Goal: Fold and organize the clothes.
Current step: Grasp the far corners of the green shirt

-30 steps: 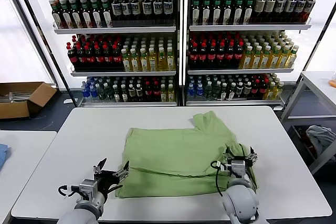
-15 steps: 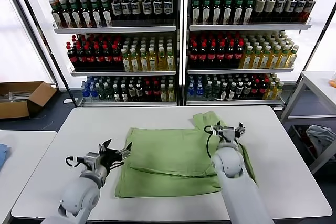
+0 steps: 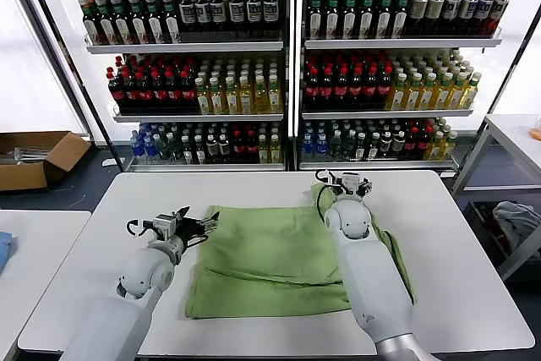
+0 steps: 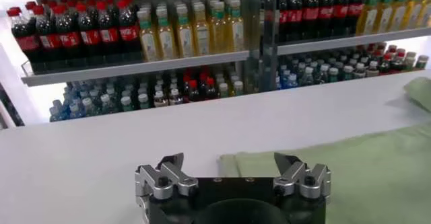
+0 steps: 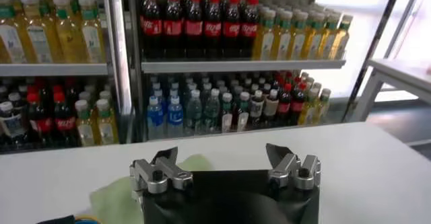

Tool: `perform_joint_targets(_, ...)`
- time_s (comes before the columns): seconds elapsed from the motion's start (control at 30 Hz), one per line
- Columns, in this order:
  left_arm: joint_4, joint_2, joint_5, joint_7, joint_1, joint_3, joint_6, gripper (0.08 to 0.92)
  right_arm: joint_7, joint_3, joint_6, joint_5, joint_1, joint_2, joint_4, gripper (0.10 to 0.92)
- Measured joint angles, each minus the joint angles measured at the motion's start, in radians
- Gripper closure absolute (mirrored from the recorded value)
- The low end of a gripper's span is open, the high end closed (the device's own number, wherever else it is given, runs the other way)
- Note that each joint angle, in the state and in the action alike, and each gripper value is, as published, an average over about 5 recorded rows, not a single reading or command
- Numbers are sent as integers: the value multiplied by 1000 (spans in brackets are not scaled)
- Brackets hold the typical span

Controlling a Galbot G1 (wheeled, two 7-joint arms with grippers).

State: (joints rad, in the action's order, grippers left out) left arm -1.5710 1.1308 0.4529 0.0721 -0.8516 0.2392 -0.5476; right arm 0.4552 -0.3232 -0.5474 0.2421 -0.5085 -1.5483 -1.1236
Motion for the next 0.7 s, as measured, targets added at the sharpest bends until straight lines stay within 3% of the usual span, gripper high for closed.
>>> perform_joint_targets(0.7, 205, 53, -21, -8, 123, -59, 19, 177, -31, -26, 35, -9, 91, -33, 205, 203)
